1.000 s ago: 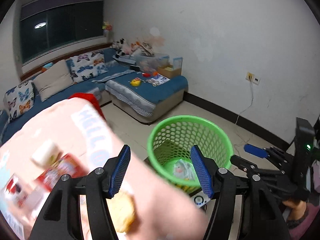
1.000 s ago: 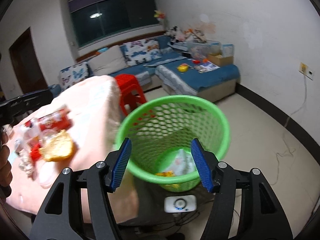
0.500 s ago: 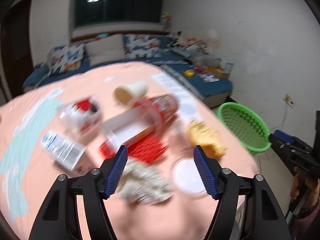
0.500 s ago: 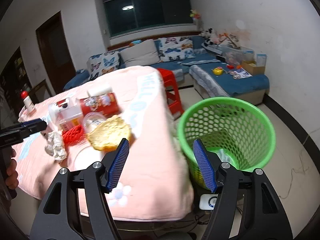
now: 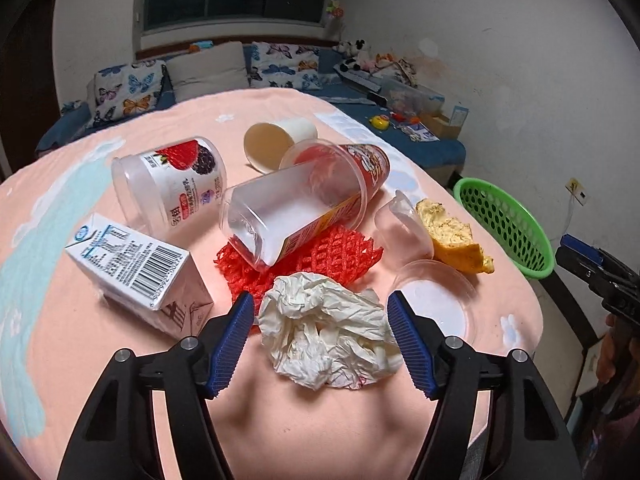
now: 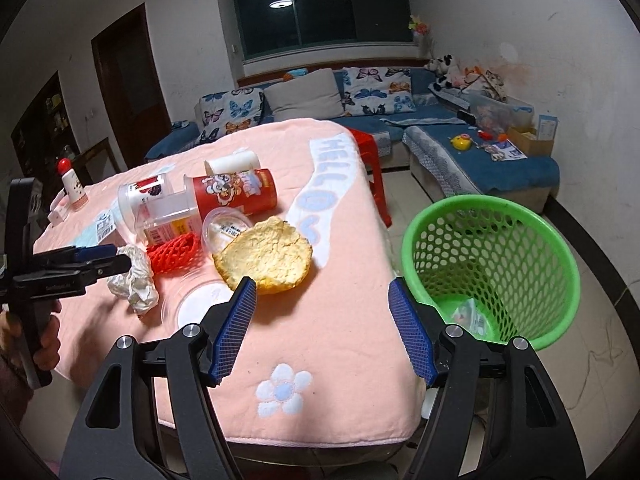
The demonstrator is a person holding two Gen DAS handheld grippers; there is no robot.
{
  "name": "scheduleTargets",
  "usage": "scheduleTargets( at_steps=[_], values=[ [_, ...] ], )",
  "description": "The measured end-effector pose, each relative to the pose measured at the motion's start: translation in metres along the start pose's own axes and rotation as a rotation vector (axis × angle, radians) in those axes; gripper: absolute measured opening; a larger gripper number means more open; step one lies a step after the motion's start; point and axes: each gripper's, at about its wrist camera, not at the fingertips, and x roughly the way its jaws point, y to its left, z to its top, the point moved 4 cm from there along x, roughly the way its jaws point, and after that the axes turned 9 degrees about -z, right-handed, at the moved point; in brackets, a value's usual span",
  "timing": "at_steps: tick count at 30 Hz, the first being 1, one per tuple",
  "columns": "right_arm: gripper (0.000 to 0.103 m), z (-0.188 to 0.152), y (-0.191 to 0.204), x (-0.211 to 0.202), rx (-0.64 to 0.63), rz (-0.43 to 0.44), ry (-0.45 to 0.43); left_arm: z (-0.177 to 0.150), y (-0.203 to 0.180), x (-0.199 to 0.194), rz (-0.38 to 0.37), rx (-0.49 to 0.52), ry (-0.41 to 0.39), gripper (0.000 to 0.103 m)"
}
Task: Collect trash
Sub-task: 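Grasp the crumpled white tissue with the left gripper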
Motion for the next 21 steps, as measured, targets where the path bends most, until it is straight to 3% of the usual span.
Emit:
scheduleTargets(
  at_steps=[7,12,18,21],
  values=[
    [0.069,0.000,0.010,0.001,-0.022,0.013,-0.003,-0.007,0.005,0.001,-0.047,-0.003,0.019,0.066],
    [0.069,0.002,0.022,0.001,-0.044,0.035,-0.004,-0.013,0.008,-0.003,-0.065,-0.004,0.019,0.054],
    [0.069,0.001,0.023,0.000,-0.045,0.038,-0.003,-0.014,0.016,-0.002,-0.046,-0.025,0.018,0.054],
    [0.069,0.000,0.022,0.002,-0.046,0.034,0.003,-0.014,0.020,-0.004,-0.054,-0.024,0.019,0.060]
  ],
)
